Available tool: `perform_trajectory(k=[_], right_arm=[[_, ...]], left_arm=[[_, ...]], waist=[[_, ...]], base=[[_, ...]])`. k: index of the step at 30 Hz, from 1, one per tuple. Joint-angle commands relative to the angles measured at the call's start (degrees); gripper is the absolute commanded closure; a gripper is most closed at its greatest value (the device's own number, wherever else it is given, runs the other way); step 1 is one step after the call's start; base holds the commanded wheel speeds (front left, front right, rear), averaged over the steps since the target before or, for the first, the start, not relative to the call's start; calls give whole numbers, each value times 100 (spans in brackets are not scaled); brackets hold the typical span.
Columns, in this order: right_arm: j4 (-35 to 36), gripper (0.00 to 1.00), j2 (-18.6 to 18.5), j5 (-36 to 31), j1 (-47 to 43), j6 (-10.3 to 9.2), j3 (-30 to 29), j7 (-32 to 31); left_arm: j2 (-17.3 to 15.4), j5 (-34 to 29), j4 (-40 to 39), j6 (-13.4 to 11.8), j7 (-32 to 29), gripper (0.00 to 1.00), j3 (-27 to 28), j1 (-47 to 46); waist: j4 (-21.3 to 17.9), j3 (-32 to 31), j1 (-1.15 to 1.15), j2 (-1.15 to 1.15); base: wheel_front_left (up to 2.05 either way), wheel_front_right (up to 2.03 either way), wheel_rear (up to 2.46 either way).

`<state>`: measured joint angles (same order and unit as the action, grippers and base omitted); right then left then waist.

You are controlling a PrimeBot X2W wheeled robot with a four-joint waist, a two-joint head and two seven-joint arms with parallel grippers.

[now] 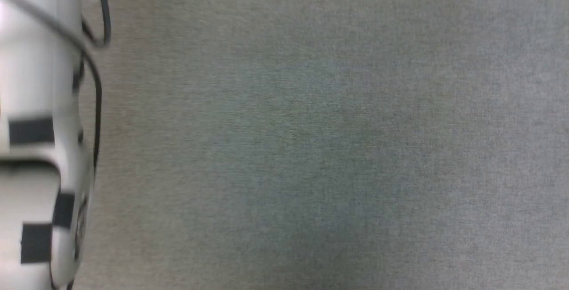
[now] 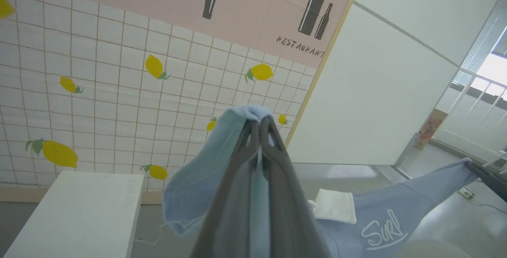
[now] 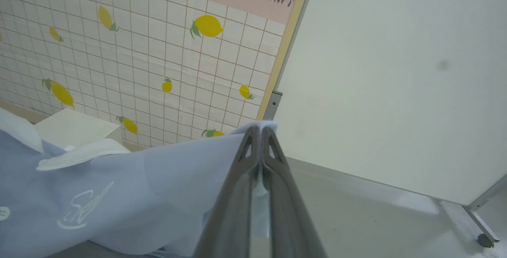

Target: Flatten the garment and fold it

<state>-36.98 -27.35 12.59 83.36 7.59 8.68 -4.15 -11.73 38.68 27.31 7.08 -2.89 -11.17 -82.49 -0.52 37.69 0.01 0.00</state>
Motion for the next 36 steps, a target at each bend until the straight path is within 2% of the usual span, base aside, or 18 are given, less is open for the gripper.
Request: perform_trajectory(k=[1,4,5,9,13,17,19,22,25,27,31,36], right_arm=[[270,100,-243,307,-265,-10,34,-159],[1029,100,-790,1128,-1043,-10,-107,-628],[1731,100,-1177,1608,-1811,-10,-490,-973],[2494,100,-1224,1980,-3207,-10,-1166,-1405],[3197,100,-810,2121,-4796,-10,-1958,-1678],[3914,100,-71,2045,-6349,-10,-2605,-1743],[4280,100,480,2050,-7140,-10,-2908,-1818],[4613,100,1075,1979,-8029,-10,-3292,-1876],[4889,100,1632,2004,-8835,-10,-3562,-2029],[4946,100,1829,2011,-9202,-10,-3672,-2088],[4907,100,1992,2084,-9885,-10,-3780,-2370],[4988,100,2099,2075,-10574,-10,-4026,-2618]], left_arm=[[-241,260,-321,38,-170,100,33,329],[-624,804,-1233,39,-704,100,102,1263],[-865,1329,-2109,-77,-1124,100,404,2135],[-1158,1814,-3233,-348,-1669,100,653,3541],[-1396,1960,-4186,-634,-1932,100,831,4999],[-1509,1868,-4842,-900,-1854,100,1099,6646],[-1364,1927,-5061,-1011,-1699,100,1237,7579],[-1275,1844,-5139,-1061,-1554,100,1290,8621],[-1087,1681,-4960,-1104,-1394,100,1119,9486],[-909,1630,-4846,-1146,-1322,100,939,9846],[-549,2009,-4725,-1007,-1310,100,682,10461],[-629,2145,-4870,-1084,-1357,100,843,11065]], waist=[[297,-355,-1,0],[428,-639,-1,0],[476,-863,-1,0],[477,-1291,-1,0],[397,-1669,-1,0],[212,-1994,-1,0],[131,-2147,-1,0],[82,-2361,-1,0],[60,-2551,-1,0],[42,-2678,-1,0],[1,-2902,-1,0],[-22,-3191,-1,0]], base=[[0,0,0],[0,0,0],[0,0,0],[0,0,0],[0,0,0],[0,0,0],[0,0,0],[0,0,0],[0,0,0],[0,0,0],[0,0,0],[0,0,0]])
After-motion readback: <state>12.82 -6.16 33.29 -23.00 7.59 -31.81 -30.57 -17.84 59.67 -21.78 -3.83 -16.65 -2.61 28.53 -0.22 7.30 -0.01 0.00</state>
